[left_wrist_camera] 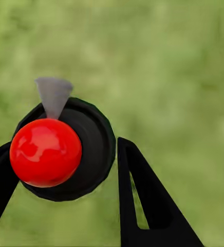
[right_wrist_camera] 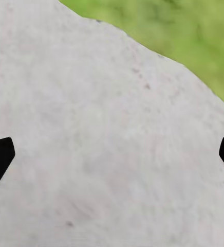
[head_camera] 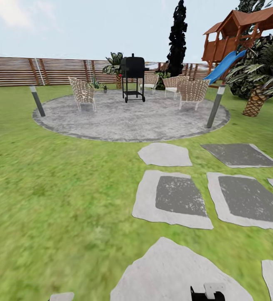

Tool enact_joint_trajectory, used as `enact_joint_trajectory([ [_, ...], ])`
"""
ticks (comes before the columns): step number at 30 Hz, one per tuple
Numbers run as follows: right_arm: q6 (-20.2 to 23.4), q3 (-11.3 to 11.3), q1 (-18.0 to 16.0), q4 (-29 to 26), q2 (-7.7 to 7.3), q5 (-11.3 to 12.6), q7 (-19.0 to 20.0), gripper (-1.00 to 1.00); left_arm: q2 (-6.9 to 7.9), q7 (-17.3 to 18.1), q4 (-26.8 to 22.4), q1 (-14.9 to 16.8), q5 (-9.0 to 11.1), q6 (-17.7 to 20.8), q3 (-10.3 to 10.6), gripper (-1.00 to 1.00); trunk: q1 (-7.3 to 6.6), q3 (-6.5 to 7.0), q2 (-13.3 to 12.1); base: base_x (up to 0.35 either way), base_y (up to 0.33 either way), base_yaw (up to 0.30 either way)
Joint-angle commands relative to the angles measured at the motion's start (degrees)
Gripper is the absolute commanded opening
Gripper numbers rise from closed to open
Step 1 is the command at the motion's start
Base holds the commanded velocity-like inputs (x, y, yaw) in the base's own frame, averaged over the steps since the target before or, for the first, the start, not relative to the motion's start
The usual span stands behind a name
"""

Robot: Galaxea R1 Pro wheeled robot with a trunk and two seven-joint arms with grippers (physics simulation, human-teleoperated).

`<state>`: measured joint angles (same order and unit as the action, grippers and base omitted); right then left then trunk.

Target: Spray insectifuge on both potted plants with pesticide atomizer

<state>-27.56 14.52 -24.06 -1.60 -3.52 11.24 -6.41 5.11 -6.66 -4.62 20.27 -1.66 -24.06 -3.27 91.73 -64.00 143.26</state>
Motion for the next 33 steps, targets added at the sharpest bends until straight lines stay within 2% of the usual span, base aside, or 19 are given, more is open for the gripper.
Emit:
enact_joint_trajectory([
  [1, -0.13, 0.51, -0.02, 0.01, 0.00, 0.46, -0.13, 1.00, -0.01, -0.02, 0.05, 0.03, -0.19, -0.20, -0.30, -1.00, 0.02, -0.05, 0.02, 0.343, 0.000, 0.000],
  [33, -0.13, 0.50, 0.06, 0.06, -0.22, 0.38, 0.07, 1.00, -0.04, -0.02, 0.05, 0.03, -0.19, -0.20, -0.24, -1.00, 0.02, -0.05, 0.02, 0.343, 0.000, 0.000],
])
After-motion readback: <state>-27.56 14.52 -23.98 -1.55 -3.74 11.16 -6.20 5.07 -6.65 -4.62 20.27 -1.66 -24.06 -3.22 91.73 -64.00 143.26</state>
